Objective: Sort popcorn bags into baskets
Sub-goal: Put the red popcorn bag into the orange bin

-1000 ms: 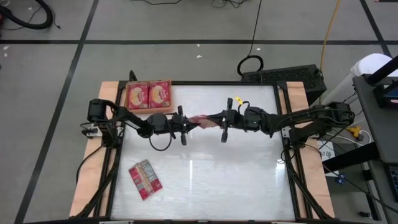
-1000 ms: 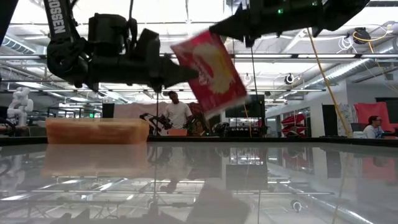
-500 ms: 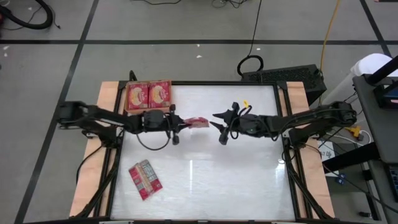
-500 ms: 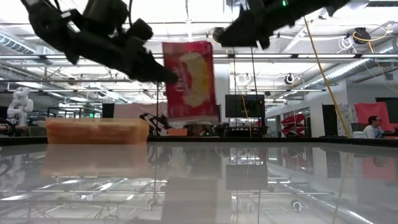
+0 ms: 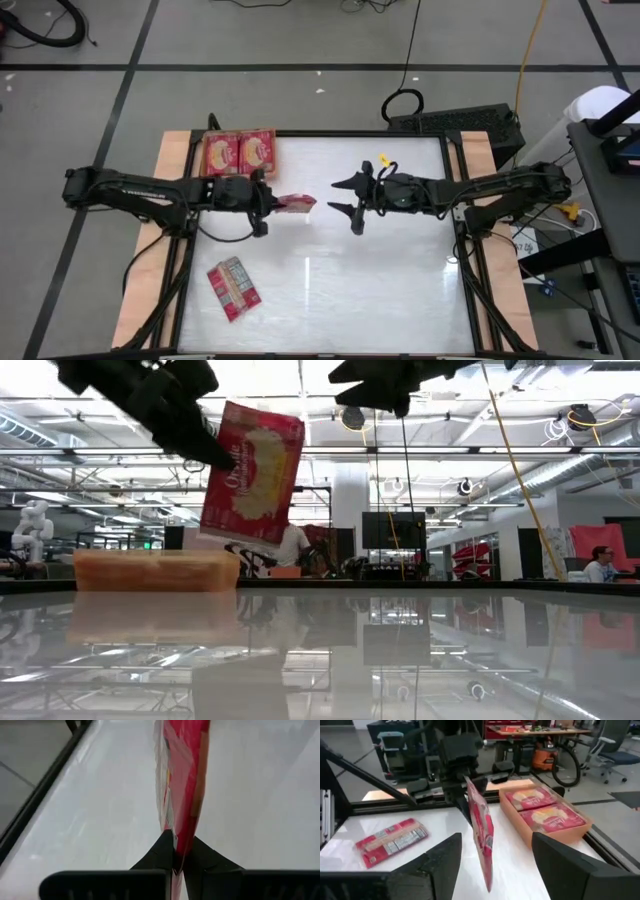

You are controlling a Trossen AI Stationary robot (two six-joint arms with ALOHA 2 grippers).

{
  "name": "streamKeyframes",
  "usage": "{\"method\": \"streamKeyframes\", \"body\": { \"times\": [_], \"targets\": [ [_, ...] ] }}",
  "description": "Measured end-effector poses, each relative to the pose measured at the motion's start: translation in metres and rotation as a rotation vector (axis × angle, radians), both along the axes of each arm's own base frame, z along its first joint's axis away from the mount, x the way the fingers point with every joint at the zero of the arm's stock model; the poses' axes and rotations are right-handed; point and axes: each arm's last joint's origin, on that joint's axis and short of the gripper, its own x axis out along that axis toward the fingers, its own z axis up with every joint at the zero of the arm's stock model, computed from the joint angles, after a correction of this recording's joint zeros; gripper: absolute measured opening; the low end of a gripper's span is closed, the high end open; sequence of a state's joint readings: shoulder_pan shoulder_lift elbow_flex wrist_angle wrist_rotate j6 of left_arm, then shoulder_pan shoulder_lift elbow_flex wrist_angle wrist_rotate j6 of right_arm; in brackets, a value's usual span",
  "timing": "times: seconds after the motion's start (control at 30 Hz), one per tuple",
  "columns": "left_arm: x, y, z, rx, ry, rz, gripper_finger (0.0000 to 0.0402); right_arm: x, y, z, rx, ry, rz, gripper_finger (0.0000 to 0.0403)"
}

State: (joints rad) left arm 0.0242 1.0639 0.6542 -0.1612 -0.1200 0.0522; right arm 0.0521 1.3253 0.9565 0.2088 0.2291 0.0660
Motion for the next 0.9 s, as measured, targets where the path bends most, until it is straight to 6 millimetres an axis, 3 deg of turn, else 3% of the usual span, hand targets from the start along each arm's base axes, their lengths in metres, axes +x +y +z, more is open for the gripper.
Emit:
{"method": "streamKeyframes", "body": {
  "times": [0.23, 0.47, 0.67, 0.9],
  "targets": [
    [0.021, -0.007, 0.016, -0.021, 0.145, 0.007, 0.0018, 0.015, 0.006, -0.022, 0.0, 0.063, 0.037, 0.0235],
    [0.035, -0.013, -0.008, -0.034, 0.354, 0.01, 0.0018, 0.029, 0.013, -0.044, -0.007, 0.11, 0.058, 0.0235],
    [0.039, -0.016, -0.012, -0.036, 0.37, 0.009, 0.002, 0.038, 0.021, -0.062, -0.033, 0.15, 0.084, 0.0235],
    [0.037, -0.016, -0.013, -0.022, 0.398, -0.009, 0.0019, 0.054, 0.035, -0.079, -0.08, 0.068, 0.057, 0.0236]
  ]
}}
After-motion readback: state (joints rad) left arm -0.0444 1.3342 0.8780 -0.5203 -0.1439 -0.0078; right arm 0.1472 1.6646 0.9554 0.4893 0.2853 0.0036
